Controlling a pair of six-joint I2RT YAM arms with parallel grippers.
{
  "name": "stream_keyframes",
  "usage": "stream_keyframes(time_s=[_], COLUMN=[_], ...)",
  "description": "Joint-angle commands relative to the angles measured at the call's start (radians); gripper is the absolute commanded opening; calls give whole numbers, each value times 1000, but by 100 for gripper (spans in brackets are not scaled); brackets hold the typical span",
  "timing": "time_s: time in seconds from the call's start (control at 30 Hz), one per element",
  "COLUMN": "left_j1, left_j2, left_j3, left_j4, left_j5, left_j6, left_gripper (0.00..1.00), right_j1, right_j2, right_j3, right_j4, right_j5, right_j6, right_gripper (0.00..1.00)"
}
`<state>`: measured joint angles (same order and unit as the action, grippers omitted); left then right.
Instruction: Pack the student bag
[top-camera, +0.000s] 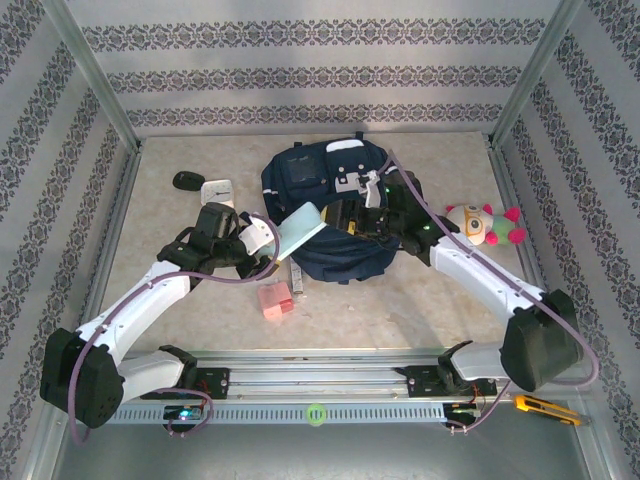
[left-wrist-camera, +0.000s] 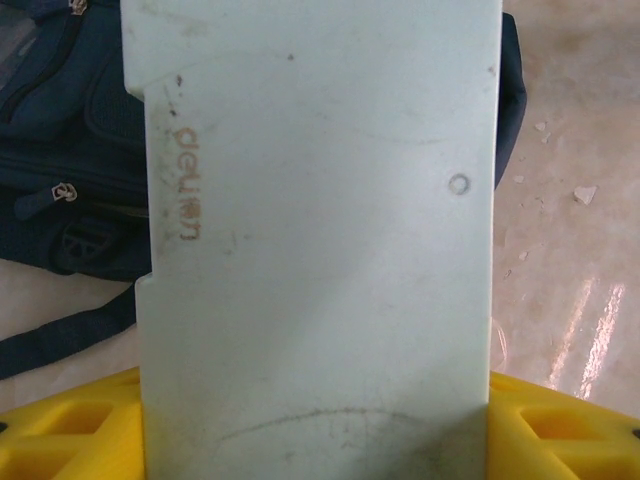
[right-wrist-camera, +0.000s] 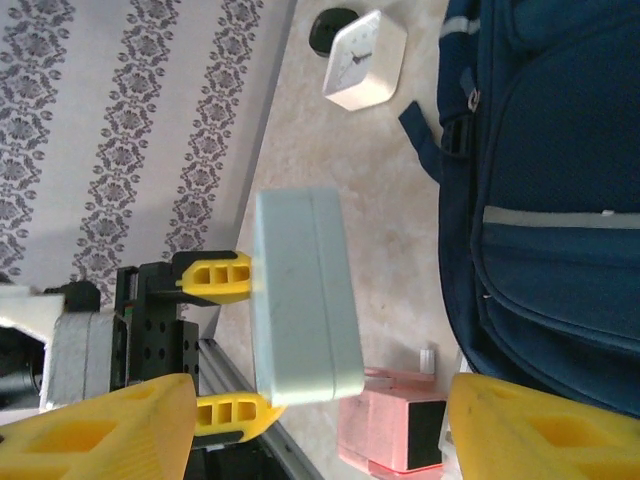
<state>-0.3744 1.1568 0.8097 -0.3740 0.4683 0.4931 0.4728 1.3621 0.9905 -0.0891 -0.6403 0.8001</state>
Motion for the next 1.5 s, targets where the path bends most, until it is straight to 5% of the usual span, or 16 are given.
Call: stream_keyframes(time_s=[0.0,0.2,0.53,0.63,0.73,0.83,1.3,1.47], left_j1=[-14,-23,-29,-30,-31,-39,-234,-242], left_j2=[0,-1,0,1,8,30,432,552], left_j3=[27,20,23,30,49,73,277,376], left_j4=[26,46,62,64,69,69,266,323], left_j5=[41,60,49,43,41,50,-128,-112], left_j6=[46,36,21,17,0,8,142,70], left_gripper=[27,27,28,36,57,68,73,74], right_j1=[1,18,5,-10,-47,-135,-859,-1006], right_j2=[40,97,90,57,16,-55,-428,-496], right_j3=[45,53,2,-24,-57,-113,-341,-380], right_j4=[65,151,182,181,179,173,98,97], right_j5=[-85,-133,-153,-145,-139,-142,-326,-340], right_j6=[100,152,177,172,170,172,179,190], right_gripper=[66,60,29,22,20,20,18,18])
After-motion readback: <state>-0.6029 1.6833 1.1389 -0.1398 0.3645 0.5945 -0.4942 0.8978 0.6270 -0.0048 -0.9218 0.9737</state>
